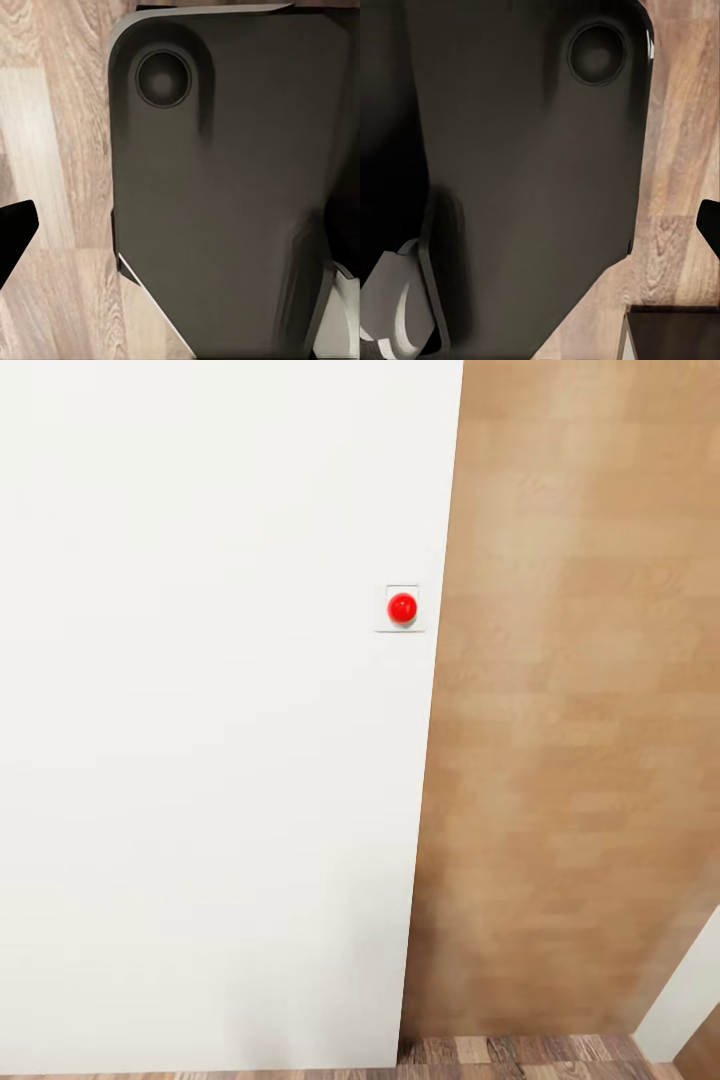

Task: Put all the toys in the child's room - the three board games (two on the bed and one on the table), the two jigsaw puzzles on the table, and the tennis ball on the table - inside the toy box on the table in the child's room.

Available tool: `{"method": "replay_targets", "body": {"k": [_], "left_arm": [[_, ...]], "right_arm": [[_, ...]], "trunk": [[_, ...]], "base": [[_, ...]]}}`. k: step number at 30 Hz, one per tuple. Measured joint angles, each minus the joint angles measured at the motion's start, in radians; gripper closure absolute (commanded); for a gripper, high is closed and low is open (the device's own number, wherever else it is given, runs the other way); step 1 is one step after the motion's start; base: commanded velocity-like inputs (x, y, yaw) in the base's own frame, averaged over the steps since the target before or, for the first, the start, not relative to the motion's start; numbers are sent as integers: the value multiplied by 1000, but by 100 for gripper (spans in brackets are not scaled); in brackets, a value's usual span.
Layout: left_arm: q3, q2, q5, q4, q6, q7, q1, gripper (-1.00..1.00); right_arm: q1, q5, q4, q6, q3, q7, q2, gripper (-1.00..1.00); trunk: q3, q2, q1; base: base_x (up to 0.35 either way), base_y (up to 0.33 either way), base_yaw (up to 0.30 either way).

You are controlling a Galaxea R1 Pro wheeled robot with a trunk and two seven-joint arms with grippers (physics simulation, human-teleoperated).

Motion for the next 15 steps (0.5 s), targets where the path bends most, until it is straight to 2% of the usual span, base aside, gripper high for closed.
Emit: {"method": "replay_targets", "body": {"k": [6,15], "left_arm": [[-1,0,0,0,0,0,0,-100],[-1,0,0,0,0,0,0,-100]], "right_arm": [[0,-1,0,-81,2,-1,1,-100],[0,-2,1,-122,3,-5,1,-100]], "trunk": [[19,42,-23],[47,105,-58]], "base": [[0,0,54],[0,0,243]]}}
